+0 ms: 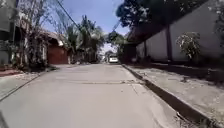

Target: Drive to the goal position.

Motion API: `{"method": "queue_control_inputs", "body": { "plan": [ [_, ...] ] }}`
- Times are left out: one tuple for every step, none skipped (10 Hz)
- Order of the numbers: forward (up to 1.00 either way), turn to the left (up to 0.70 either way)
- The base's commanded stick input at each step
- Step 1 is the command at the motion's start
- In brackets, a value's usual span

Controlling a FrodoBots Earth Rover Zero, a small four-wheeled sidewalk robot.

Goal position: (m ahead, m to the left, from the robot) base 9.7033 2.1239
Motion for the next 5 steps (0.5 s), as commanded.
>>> {"method": "queue_control_inputs", "body": {
  "plan": [
    [1.0, 0.0],
    [1.0, 0.01],
    [1.0, 0.08],
    [1.0, 0.3],
    [1.0, 0.16]
  ]
}}
